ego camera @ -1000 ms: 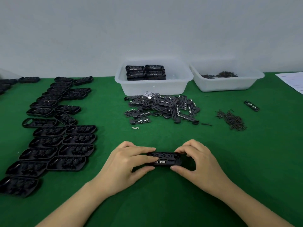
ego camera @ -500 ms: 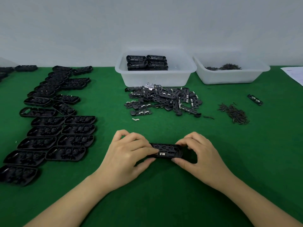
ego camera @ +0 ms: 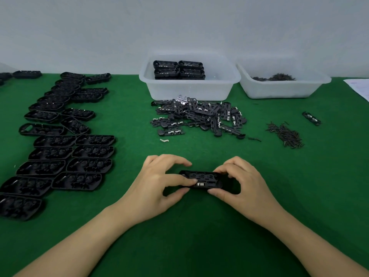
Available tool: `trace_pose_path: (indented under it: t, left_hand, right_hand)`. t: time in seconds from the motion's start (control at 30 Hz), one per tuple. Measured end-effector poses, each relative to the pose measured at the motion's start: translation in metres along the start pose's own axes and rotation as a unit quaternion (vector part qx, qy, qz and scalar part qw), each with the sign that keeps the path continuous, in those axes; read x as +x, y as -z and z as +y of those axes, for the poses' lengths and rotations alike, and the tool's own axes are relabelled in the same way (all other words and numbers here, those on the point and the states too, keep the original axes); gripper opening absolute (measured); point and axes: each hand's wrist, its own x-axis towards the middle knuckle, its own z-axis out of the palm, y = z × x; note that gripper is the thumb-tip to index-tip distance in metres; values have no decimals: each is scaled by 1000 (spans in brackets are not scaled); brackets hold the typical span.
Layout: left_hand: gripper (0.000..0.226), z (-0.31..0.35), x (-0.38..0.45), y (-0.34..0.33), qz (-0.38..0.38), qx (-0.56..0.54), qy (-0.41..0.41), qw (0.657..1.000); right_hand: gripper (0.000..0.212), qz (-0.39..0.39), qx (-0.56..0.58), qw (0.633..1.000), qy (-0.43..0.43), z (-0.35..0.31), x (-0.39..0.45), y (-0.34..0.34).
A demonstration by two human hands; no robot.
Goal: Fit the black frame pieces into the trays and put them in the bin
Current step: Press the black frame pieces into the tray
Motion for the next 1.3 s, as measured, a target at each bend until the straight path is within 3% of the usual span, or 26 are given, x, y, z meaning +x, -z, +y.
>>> trace_pose_path:
  t: [0.2,0.3,0.37,0.43,0.5,0.6,0.83,0.87,0.93,1.0,1.03,1.1,1.2,1.3]
  left_hand:
    - [24,-6,2,1,-20,-55,16,998]
    - [39,-7,4,0,-5,-49,21,999]
    - [47,-6,4,-1,5,-61,31,998]
    - [51,-5,4,-1,11,-68,42,997]
    - [50,-5,5,-1,14,-70,48,996]
    - [48,-5,4,0,12,-72,56,996]
    - [44,-7,4,0,43,-75,38,996]
    - [40,-5,5,0,70,-83,40,993]
    - [27,4,10,2,149,-114,54,981]
    - [19,18,20,3,216,-141,65,964]
    - [18,26,27,2,236,-155,70,957]
    - [18,39,33,0,256,-186,82,945]
    - [15,47,33,-2,284,-234,100,924]
    - [11,46,30,-2,306,-255,115,910]
  right_hand:
    - [40,-17,-6,1000,2,-2,-1,-1]
    - [54,-66,45,997,-14,2,1,9]
    - [44,-5,82,996,-36,12,6,22]
    - [23,115,16,992,-51,30,21,38]
    - [15,159,-104,978,-90,51,38,53]
    - [18,121,-182,966,-139,76,56,61]
    - [12,109,-305,940,-108,74,61,58]
    - [10,138,-266,946,-122,67,57,60]
    - [10,170,-25,971,-165,43,49,61]
    - [13,97,248,950,-165,7,39,56]
    - [12,58,312,936,-153,-8,34,51]
    - [11,7,374,918,-134,-33,30,38]
    - [14,4,426,893,-145,-48,29,26]
    - [3,2,481,861,-168,-56,27,21]
